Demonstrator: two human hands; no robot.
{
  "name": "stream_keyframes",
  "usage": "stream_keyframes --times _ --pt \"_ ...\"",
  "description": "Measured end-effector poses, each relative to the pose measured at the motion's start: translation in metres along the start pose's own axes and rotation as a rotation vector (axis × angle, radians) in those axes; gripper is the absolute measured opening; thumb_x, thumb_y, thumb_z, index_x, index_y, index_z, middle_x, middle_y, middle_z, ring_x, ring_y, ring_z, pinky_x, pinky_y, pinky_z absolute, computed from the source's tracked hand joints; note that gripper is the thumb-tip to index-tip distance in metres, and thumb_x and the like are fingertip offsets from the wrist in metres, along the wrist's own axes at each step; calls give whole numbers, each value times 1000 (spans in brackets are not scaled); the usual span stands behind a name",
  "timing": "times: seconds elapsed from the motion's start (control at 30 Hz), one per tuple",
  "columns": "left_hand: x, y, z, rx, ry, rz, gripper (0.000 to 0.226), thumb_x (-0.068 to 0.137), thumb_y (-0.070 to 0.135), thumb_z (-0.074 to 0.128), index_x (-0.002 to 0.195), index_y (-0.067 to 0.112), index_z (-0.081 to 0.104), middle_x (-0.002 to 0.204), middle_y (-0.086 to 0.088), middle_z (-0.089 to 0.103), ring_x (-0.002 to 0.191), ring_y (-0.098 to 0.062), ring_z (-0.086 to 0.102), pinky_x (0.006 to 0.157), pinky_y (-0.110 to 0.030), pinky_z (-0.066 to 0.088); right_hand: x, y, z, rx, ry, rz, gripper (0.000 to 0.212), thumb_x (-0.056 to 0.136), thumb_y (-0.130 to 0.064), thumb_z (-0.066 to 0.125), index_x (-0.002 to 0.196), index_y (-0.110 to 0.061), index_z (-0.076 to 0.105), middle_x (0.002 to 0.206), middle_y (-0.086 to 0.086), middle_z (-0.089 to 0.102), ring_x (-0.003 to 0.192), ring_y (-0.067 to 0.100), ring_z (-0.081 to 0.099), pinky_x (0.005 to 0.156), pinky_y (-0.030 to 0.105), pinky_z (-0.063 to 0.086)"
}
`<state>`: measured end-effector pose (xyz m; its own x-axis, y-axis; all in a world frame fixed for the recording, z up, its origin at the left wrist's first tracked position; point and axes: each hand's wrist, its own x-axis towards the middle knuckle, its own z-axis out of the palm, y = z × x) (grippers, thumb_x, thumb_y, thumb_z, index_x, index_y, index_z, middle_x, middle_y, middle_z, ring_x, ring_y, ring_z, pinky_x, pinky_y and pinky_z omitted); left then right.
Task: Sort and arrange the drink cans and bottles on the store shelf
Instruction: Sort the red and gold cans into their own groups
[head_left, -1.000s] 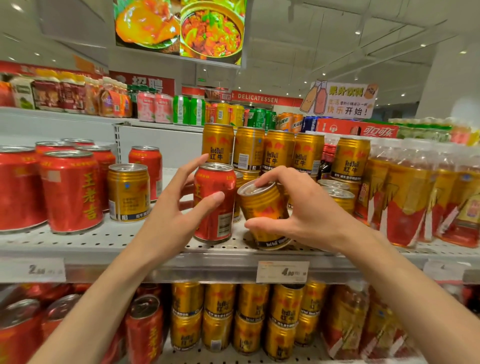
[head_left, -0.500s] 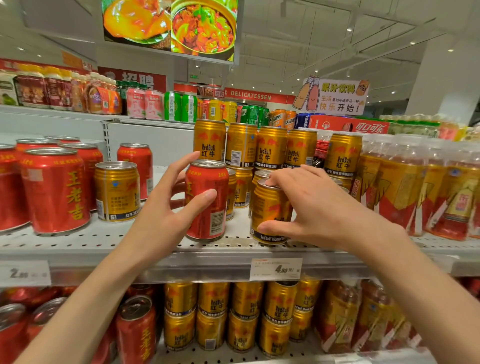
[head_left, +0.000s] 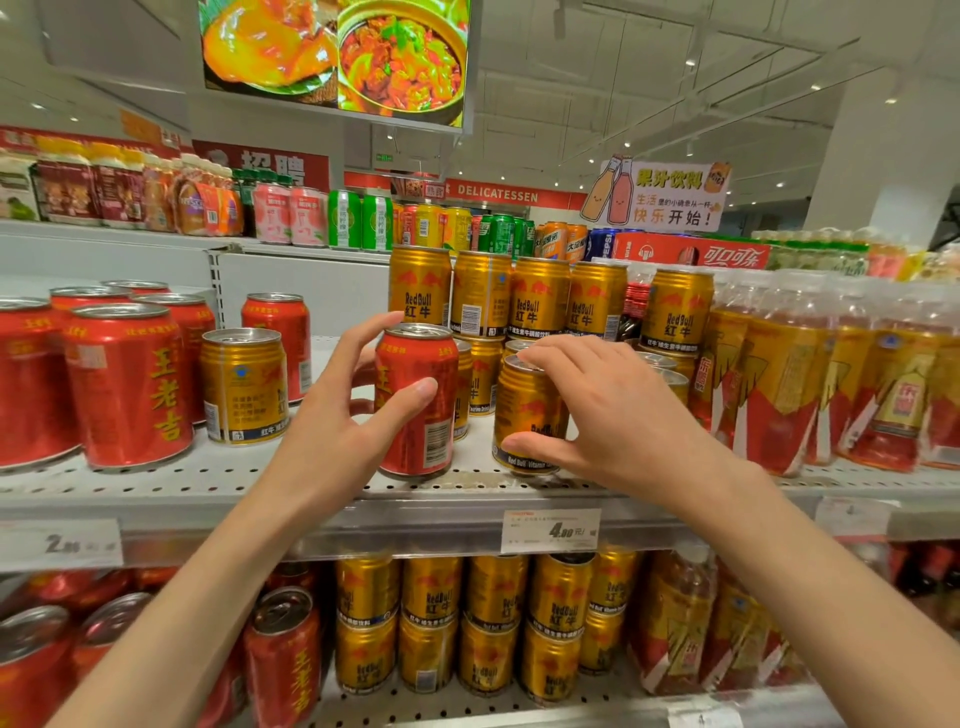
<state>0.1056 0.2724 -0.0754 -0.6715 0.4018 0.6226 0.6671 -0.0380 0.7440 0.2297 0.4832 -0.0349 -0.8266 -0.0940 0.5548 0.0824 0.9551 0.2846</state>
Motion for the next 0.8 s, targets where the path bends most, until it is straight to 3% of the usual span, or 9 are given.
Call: stream_keyframes --times 0.17,0.27,0.4,0.5,0.63,0.8 --pt "1 4 0 8 18 -6 53 82 52 68 131 49 46 116 14 69 107 0 64 93 -36 54 -11 1 2 146 83 20 71 87 -64 47 139 -15 53 138 3 57 129 22 53 107 43 48" --pt "2 10 -2 31 -7 -45 52 79 55 68 126 50 46 113 16 68 103 6 63 83 -28 53 -19 0 7 203 227 27 60 89 -53 59 133 -12 59 133 5 60 126 23 55 104 44 50" --pt "4 19 -6 73 20 -75 51 76 52 73 122 44 52 112 13 68 106 -2 63 80 -23 50 -30 -11 5 328 370 30 46 89 -39 70 125 -11 63 117 2 64 110 17 58 96 29 51" --pt "-2 28 -3 30 74 -77 47 73 49 75 115 38 55 106 10 71 95 -1 67 78 -23 51 -35 -23 4 570 295 69 47 89 -45 70 128 -20 59 106 -10 64 96 3 59 84 21 54" --pt "-14 49 9 -41 29 -56 40 77 39 75 111 28 57 88 10 77 79 0 70 69 -13 51 -33 -35 3 848 146 145 79 82 -61 70 148 -33 38 116 -18 64 103 -1 63 90 20 55" --pt "-26 61 25 -106 -34 -70 35 84 32 69 116 21 59 98 -1 79 91 -14 76 75 -19 56 -36 -36 4 1063 92 127 83 78 -57 76 148 -39 34 118 -22 64 107 -8 61 87 10 52"
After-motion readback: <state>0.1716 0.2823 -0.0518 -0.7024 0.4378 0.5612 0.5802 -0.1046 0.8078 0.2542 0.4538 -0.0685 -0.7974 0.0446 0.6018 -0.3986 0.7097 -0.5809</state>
